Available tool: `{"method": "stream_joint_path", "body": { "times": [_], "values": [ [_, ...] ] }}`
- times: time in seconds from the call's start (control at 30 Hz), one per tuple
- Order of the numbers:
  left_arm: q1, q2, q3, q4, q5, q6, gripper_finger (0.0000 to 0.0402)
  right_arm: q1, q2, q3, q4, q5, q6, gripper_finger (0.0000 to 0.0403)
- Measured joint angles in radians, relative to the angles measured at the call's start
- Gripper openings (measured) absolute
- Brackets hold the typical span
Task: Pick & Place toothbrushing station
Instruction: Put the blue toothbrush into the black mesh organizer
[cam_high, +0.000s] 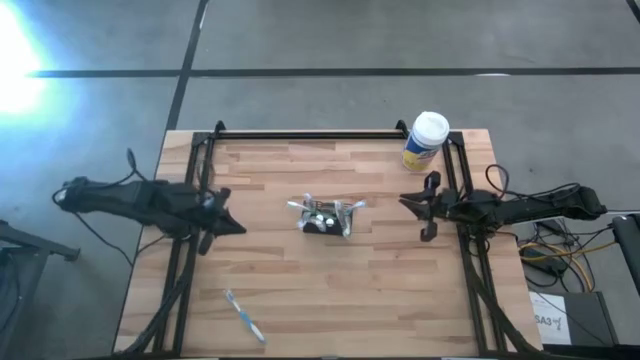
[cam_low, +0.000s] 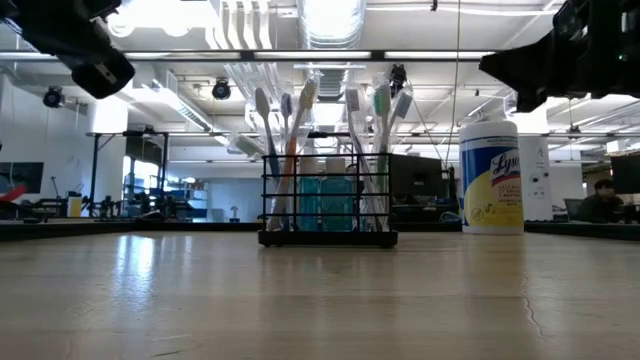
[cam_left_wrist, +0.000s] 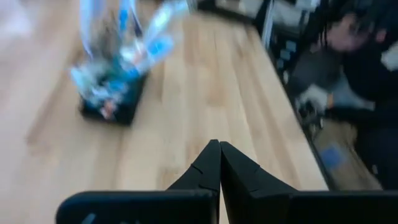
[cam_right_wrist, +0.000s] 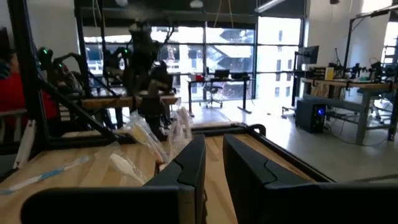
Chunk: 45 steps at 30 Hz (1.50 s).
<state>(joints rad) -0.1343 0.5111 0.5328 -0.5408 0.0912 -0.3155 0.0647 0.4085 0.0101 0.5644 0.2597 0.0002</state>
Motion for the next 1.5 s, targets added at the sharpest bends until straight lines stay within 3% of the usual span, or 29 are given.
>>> {"method": "stream_joint_path", "body": {
  "times": [0.17,0.3,0.53,0.7,0.83,1.13,1.5],
  "values": [
    [-0.139,0.092,0.005,-0.05,-0.07,-0.021,0.0011,0.001,-0.001,0.0,0.097,-0.068,-0.071,0.0054],
    [-0.231,0.15,0.002,-0.046,-0.145,-0.098,0.0041,0.0,-0.001,0.0,0.168,-0.101,-0.06,0.0054],
    [-0.31,0.258,-0.017,-0.013,-0.163,-0.176,0.0134,0.0,0.003,0.0,0.18,-0.103,0.001,0.0054],
    [-0.344,0.333,-0.014,-0.008,-0.161,-0.127,0.0208,0.0,0.006,0.0,0.18,-0.103,0.006,0.0054],
    [-0.363,0.393,-0.009,0.015,-0.128,-0.115,0.0243,0.0,0.006,0.0,0.18,-0.103,0.008,0.0054],
    [-0.482,0.518,0.049,0.076,-0.032,-0.206,0.025,0.0,0.006,0.0,0.171,-0.103,0.013,0.0054],
    [-0.709,0.734,0.155,0.066,-0.087,-0.34,0.025,0.0,0.043,-0.001,0.149,-0.103,0.027,0.0054]
  ]
}}
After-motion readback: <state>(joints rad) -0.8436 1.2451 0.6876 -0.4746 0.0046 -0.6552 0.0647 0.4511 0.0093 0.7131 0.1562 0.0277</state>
